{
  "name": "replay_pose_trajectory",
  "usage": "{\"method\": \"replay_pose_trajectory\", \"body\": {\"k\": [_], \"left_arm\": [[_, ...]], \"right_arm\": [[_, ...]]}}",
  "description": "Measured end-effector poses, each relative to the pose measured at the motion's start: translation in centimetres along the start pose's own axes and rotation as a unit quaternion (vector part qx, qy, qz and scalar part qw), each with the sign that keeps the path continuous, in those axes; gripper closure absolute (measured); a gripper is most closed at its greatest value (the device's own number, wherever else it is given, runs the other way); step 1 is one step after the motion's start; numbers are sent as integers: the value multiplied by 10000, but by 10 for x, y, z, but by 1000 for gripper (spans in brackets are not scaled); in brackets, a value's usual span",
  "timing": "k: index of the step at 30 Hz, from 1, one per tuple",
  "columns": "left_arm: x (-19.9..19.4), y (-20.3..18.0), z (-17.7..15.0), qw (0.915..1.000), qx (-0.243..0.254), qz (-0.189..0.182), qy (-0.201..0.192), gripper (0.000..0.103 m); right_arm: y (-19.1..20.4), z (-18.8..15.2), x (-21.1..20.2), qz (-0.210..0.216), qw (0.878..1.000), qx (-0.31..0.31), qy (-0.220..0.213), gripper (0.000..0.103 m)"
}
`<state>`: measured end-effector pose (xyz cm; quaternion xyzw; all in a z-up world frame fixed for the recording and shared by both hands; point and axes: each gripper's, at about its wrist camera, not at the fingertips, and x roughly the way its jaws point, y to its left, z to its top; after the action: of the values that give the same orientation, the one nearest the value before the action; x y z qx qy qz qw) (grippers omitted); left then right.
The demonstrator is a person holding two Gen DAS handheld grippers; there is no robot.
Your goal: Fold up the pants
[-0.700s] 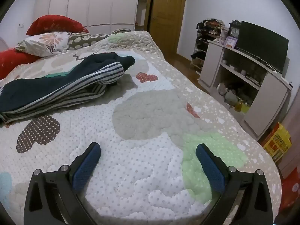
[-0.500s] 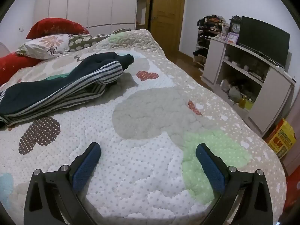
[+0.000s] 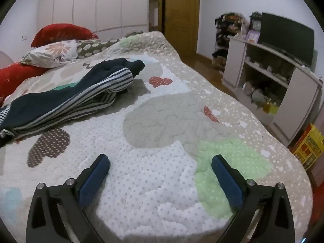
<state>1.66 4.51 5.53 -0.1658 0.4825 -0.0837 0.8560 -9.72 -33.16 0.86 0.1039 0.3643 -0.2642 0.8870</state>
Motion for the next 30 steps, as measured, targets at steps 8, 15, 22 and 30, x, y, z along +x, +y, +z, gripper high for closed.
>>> {"method": "replay_pose_trajectory", "body": {"k": [8,15,22,30], "left_arm": [[30,-22,49,9967,-98,-628,500,41],[63,-29,67,9939,-163,-669,863,41],[92,-26,78,9869,-399,-886,1289,93],[77,-30,88,9887,-373,-1057,997,99]], "right_arm": [[2,52,-4,2456,9634,624,872,48],[55,60,29,3971,8932,1187,1747,48],[85,60,25,4160,8813,1146,1924,48],[96,64,27,4565,8571,1114,2114,47]]}}
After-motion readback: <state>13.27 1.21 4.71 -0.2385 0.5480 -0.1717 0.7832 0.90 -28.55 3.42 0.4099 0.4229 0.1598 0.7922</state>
